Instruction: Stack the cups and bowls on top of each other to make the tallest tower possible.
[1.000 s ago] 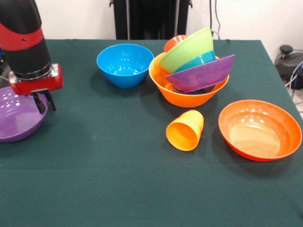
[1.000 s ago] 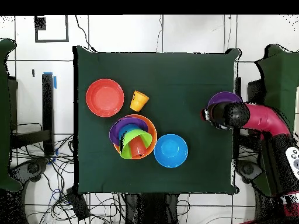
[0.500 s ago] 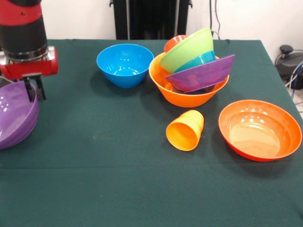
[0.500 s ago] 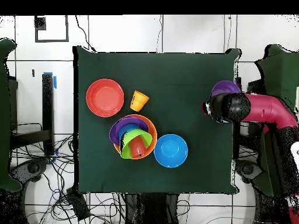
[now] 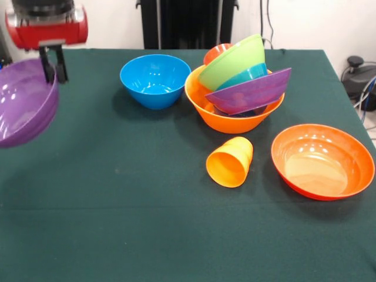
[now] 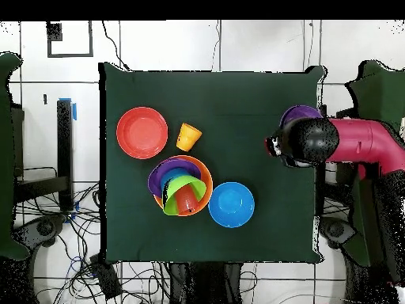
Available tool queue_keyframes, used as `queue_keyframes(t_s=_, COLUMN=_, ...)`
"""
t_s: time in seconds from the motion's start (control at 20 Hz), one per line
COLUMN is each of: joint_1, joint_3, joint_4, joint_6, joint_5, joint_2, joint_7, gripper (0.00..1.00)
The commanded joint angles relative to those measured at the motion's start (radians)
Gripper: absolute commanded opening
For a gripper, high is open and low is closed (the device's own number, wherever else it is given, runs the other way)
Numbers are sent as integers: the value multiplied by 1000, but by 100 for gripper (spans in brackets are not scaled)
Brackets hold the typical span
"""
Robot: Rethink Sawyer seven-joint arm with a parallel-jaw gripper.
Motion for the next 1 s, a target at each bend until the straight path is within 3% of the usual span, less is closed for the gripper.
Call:
queue_keyframes(t_s=0.05, joint_1=41, joint_3=-51, joint_4=137, joint_6=118, joint_5=39, joint_2=-168, joint_7=-55, gripper=0)
queue_keyframes(t_s=0.6, joint_1=-15, joint_3=-27, joint_4=344, joint_6=1, joint_5=103, joint_2=-311, joint_7=-54, gripper=0)
queue_keyframes(t_s=1.0, joint_1=25, joint_3=-45, joint_4=448, joint_6=-52, joint_5=126, joint_2=-359, joint_7=66, gripper=0)
